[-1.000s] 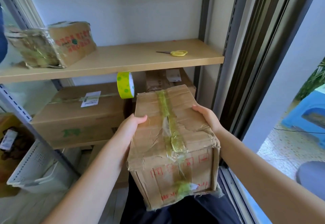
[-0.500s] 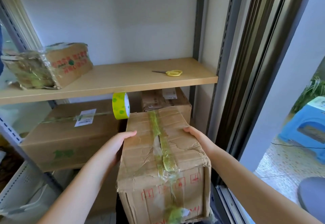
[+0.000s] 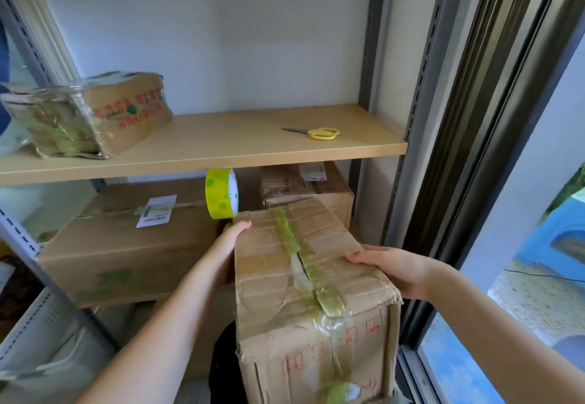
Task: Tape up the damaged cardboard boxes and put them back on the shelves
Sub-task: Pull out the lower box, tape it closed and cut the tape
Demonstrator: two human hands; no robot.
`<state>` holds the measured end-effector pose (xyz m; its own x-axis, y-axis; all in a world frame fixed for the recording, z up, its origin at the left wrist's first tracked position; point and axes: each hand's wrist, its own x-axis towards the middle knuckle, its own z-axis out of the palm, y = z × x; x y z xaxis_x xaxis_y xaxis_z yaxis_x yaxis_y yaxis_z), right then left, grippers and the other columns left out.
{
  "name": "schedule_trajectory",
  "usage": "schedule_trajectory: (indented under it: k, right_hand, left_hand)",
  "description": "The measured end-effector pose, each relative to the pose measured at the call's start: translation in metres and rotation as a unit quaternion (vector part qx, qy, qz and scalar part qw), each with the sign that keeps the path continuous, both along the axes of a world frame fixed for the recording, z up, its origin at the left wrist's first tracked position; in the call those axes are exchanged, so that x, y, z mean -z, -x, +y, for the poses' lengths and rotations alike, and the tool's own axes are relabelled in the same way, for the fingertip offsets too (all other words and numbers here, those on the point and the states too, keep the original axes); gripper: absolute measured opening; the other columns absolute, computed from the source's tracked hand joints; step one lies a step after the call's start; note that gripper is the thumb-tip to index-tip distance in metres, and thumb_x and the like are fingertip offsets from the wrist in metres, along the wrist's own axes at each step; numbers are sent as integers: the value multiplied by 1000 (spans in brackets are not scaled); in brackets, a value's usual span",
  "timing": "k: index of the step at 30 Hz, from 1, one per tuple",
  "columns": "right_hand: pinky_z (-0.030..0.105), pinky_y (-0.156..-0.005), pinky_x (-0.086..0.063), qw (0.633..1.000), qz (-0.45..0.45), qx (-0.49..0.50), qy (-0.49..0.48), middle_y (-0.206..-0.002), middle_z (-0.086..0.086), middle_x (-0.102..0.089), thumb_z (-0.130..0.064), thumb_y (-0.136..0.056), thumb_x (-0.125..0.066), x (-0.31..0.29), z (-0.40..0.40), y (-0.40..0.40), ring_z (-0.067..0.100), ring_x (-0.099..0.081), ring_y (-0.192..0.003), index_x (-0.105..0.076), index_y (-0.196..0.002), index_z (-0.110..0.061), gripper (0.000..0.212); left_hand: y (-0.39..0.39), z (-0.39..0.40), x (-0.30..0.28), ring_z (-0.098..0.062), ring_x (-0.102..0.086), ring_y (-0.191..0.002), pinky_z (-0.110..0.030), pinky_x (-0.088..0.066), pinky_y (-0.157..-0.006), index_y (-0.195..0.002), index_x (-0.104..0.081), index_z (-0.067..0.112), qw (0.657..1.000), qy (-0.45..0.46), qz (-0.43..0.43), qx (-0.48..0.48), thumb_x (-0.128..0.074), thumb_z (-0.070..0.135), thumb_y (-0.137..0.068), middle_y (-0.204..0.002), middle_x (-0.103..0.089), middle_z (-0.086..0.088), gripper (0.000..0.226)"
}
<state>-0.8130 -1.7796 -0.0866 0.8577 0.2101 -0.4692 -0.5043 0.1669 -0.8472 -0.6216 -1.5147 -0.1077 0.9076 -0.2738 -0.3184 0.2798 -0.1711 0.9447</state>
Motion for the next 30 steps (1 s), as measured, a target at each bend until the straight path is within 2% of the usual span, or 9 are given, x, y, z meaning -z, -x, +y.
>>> schedule_trajectory:
  k: [3, 7, 11, 13, 15, 17, 21, 26, 30]
  right_hand:
    - [39, -99, -51, 998, 13, -47, 46, -132, 8, -64, -24, -92, -68, -4, -19, -3, 27, -60, -122, -47, -139, -24, 52]
    - [43, -99, -51, 980, 67, -70, 175, -126, 9, -67, -16, -89, -71, -15, -27, -11, 28, -65, -115, -48, -141, -18, 57]
    - [34, -85, -54, 792, 57, -36, 607, -105, 0, -68, -76, -70, -65, -17, -19, -8, 17, -64, -95, -68, -113, -17, 73]
    - [28, -64, -50, 758, 36, 65, 648, -94, 0, -66, -92, -57, -53, -6, -11, 4, 14, -62, -82, -67, -100, -15, 88]
    - [29, -67, -50, 784, 27, 160, 599, -115, 6, -61, -87, -64, -57, 9, -3, 20, 20, -61, -95, -56, -124, -12, 96]
    - [33, -77, -52, 866, 34, 293, 403, -139, 9, -48, -70, -70, -71, 29, 9, 35, 25, -58, -108, -30, -149, -17, 103]
    - [43, -72, -62, 910, 9, 403, 95, -118, 10, -61, -44, -67, -78, 61, 44, 38, 27, -68, -94, -39, -139, -21, 85]
    - [44, -67, -60, 915, 32, 399, 40, -108, 19, -69, -26, -83, -67, 43, 18, 0, 37, -72, -86, -55, -126, -10, 48]
    - [39, -59, -59, 947, 53, 305, 81, -96, 17, -75, -33, -87, -66, 36, -18, -11, 33, -75, -80, -65, -117, -9, 38]
  left_hand:
    - [14, 5, 4, -33, -59, -119, -44, -46, -104, -134, -56, 5, 998, -35, -31, -49, -70, 44, -76, -131, -59, -16, 72]
    - [39, 24, 12, -22, -61, -98, -38, -46, -81, -101, -66, 24, 981, -139, -112, -72, -63, 63, -80, -101, -67, 3, 44]
    - [51, 41, 10, -23, -60, -81, -36, -42, -64, -85, -52, 20, 936, -289, -196, -35, -47, 68, -88, -82, -61, 0, 49]
    - [56, 50, 11, -24, -59, -85, -36, -45, -67, -96, -53, 23, 900, -374, -222, 2, -38, 66, -94, -90, -62, 1, 46]
    - [58, 61, 13, -25, -59, -93, -37, -49, -75, -110, -55, 26, 866, -440, -231, 54, -29, 62, -98, -101, -63, -1, 45]
    - [54, 73, 12, -25, -59, -101, -36, -48, -82, -123, -58, 29, 862, -451, -212, 95, -26, 61, -100, -113, -64, -1, 51]
    - [43, 74, -6, -20, -60, -114, -39, -42, -102, -119, -70, 33, 922, -348, -74, 154, -34, 79, -89, -117, -69, 8, 66]
    - [42, 67, -10, -21, -68, -111, -43, -46, -106, -128, -66, 15, 971, -111, 85, 195, -51, 46, -100, -121, -71, -8, 43]
    - [37, 66, -20, -23, -67, -99, -35, -54, -81, -121, -67, 19, 961, -112, 79, 239, -55, 61, -90, -112, -71, -8, 54]
